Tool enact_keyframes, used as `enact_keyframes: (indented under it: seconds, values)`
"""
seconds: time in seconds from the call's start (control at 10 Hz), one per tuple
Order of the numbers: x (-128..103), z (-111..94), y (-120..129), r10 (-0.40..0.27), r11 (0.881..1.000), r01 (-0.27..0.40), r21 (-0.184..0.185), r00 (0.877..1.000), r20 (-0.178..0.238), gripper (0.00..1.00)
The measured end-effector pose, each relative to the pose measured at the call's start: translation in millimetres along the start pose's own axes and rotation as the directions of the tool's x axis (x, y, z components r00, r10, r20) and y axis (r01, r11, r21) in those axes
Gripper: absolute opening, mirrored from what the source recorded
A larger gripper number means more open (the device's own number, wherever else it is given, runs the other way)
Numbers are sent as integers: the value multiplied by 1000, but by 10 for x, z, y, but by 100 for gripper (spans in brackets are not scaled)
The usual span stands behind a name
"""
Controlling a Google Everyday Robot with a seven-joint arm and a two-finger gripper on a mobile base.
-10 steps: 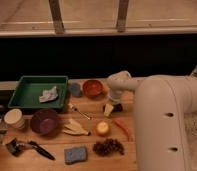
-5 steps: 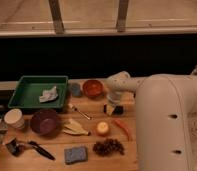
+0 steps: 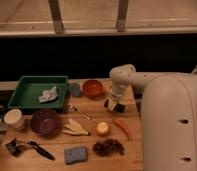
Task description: Wipe purple bowl with eraser
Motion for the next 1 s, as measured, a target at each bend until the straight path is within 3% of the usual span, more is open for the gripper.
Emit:
enact_keyframes:
  seconds: [0.1, 0.3, 0.7, 1.0]
  values:
    - [-38, -136, -24, 29, 999, -28, -47, 1000, 13, 0]
    - [-90, -265, -32, 56, 993, -53, -101, 998, 29, 0]
    - [-610, -563, 251, -3, 981, 17, -193, 997, 73, 0]
    - [-594, -569, 243, 0, 981, 14, -194, 997, 74, 0]
